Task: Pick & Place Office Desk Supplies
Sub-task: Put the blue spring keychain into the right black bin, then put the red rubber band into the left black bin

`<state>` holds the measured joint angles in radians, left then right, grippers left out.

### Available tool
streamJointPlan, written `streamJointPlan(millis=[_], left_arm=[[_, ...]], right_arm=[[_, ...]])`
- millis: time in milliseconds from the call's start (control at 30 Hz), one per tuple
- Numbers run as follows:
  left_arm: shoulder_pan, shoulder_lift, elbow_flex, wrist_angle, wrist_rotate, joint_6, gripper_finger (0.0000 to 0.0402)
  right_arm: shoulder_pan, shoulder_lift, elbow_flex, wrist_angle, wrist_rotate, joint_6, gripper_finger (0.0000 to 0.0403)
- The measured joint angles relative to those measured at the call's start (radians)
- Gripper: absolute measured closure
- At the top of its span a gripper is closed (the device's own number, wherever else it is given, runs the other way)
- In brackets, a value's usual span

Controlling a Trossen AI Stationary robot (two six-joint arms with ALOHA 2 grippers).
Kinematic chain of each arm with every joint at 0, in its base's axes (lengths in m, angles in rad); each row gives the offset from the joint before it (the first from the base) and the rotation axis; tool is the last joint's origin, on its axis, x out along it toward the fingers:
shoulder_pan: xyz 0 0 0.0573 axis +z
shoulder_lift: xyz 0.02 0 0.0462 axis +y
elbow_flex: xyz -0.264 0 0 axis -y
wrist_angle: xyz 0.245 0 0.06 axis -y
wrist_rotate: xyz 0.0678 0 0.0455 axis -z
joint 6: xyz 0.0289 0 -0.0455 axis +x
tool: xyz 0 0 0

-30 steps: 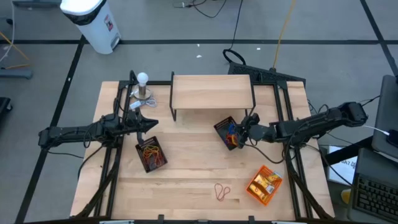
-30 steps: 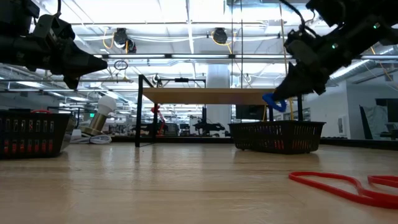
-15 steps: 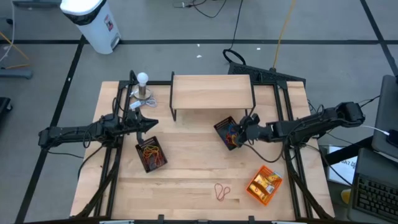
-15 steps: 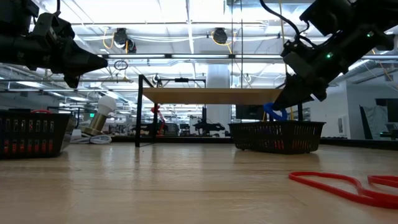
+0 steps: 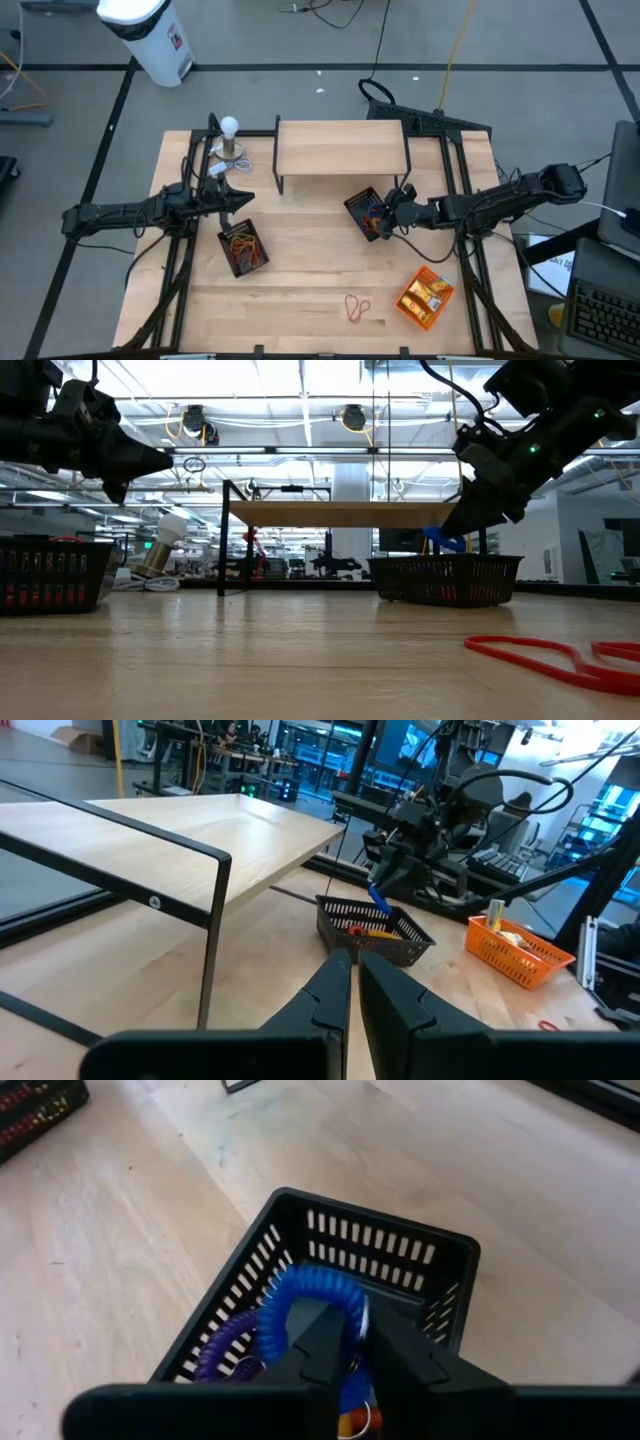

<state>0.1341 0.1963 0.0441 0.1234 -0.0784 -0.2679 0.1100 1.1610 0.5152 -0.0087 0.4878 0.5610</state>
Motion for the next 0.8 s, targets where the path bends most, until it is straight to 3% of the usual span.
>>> streamJointPlan(millis=[267, 400, 633, 800], left_arm=[[0.000, 0.000, 0.000, 0.000, 0.001, -0.009, 0.0378], [0.000, 0.000, 0.000, 0.000, 0.003, -0.028, 0.0378], [0.000, 0.000, 0.000, 0.000, 0.008, -0.026, 0.0378], [0.000, 0.000, 0.000, -0.001, 0.002, -0.058, 0.0378]], right_arm=[[0.003, -0.002, 0.000, -0.012, 0.006, 0.041, 0.0260], [0.003, -0.033, 0.000, 0.002, -0.026, 0.014, 0.0228], [0.003, -0.173, -0.001, 0.299, -0.248, -0.276, 0.0238], [-0.005, -0.294, 0.000, 0.395, -0.205, -0.320, 0.0262]])
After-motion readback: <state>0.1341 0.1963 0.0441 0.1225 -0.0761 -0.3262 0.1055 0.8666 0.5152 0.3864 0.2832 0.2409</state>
